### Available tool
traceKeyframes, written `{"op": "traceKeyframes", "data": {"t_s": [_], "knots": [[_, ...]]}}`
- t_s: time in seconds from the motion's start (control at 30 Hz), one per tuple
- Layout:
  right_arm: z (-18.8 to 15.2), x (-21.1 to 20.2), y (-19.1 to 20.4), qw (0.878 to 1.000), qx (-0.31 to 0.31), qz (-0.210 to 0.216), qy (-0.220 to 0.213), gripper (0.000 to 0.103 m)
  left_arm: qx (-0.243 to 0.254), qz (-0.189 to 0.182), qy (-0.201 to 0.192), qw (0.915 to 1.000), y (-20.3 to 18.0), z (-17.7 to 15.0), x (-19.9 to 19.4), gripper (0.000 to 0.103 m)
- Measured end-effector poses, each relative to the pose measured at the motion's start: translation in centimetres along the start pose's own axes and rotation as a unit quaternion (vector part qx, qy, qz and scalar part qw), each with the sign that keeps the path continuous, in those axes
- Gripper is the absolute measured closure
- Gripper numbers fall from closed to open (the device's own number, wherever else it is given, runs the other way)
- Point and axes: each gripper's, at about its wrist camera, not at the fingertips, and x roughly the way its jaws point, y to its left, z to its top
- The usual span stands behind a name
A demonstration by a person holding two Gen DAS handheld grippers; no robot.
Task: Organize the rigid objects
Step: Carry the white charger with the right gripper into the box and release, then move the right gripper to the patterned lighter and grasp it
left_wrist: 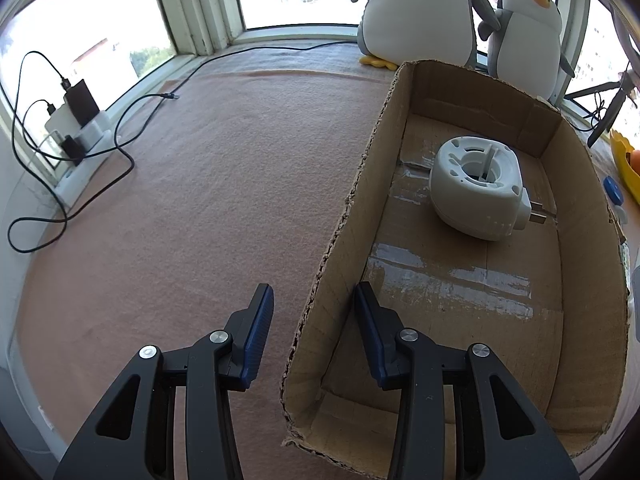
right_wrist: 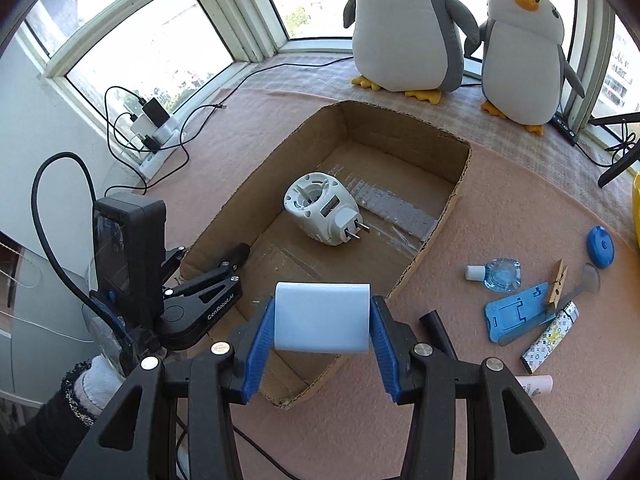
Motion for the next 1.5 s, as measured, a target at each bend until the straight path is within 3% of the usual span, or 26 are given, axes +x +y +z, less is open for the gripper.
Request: {"op": "traceKeyframes", "data": {"t_s": [0.57,0.8,1.17,1.5], "knots": [[-0.1,3.5,1.0,0.999,-0.022,-0.009,0.024,0.06,0.001,0.001,-0.001,1.0,0.1,0.0,0.0,0.063],[-0.1,2.7,1.2,0.999,-0.029,-0.014,0.01,0.047,0.001,0.002,-0.002,1.0,0.1,0.0,0.0,0.063],[-0.3,1.2,0.1,1.0,-0.01,-0.013,-0.004,0.047,0.003,0.004,-0.004,1.0,0.0,-0.1,-0.1,0.063],[-1.4,-1.3,-3.5,0.999,0.033,-0.021,-0.023,0.044,0.003,0.005,-0.004,1.0,0.0,0.0,0.0,0.063]]}}
